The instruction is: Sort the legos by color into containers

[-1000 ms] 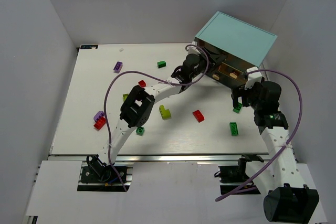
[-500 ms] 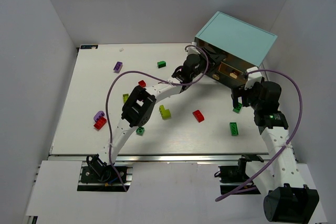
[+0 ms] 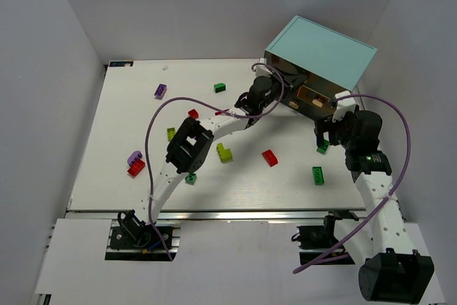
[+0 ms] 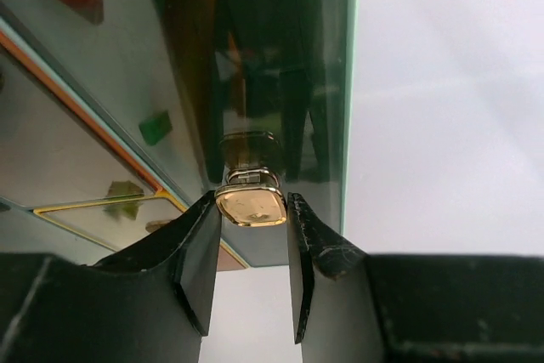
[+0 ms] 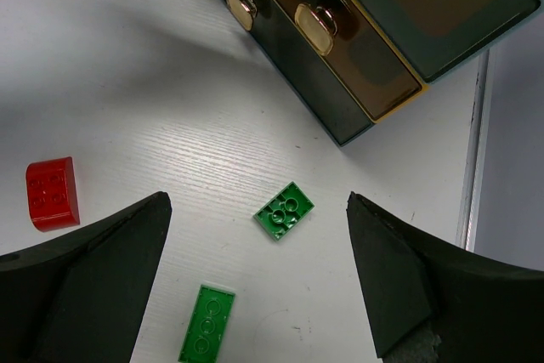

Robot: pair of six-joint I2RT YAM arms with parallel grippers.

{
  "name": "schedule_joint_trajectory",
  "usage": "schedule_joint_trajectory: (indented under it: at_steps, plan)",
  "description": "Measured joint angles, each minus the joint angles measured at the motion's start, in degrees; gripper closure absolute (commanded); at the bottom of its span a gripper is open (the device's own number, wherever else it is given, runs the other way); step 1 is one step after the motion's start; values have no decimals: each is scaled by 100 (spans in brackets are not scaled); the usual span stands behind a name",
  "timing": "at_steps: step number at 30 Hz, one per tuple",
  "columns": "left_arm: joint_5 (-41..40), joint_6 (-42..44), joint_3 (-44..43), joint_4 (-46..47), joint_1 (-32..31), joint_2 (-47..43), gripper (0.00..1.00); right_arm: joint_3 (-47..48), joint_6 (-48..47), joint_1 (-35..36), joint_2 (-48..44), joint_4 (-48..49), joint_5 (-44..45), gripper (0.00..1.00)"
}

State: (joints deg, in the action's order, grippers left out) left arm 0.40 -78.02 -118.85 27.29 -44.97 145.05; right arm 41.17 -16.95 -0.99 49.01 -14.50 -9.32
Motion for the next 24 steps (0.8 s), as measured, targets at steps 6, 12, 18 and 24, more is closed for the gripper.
schedule_joint_trajectory:
  at_steps: [6, 12, 18, 24]
  plan:
    - [0, 46, 1355, 706, -22, -695, 80, 0, 0, 0, 17, 0, -2, 11]
    - [13, 293, 2730, 793, -66, -1685, 80, 0, -13, 0, 33, -7, -127, 11]
    - [48, 367, 3554, 968, -61, -2199, 61, -4, -181, 0, -20, -44, -717, 11]
    - [35, 592, 3873, 1095, 22, -2352, 30, -227, -605, 0, -306, -44, -1652, 11]
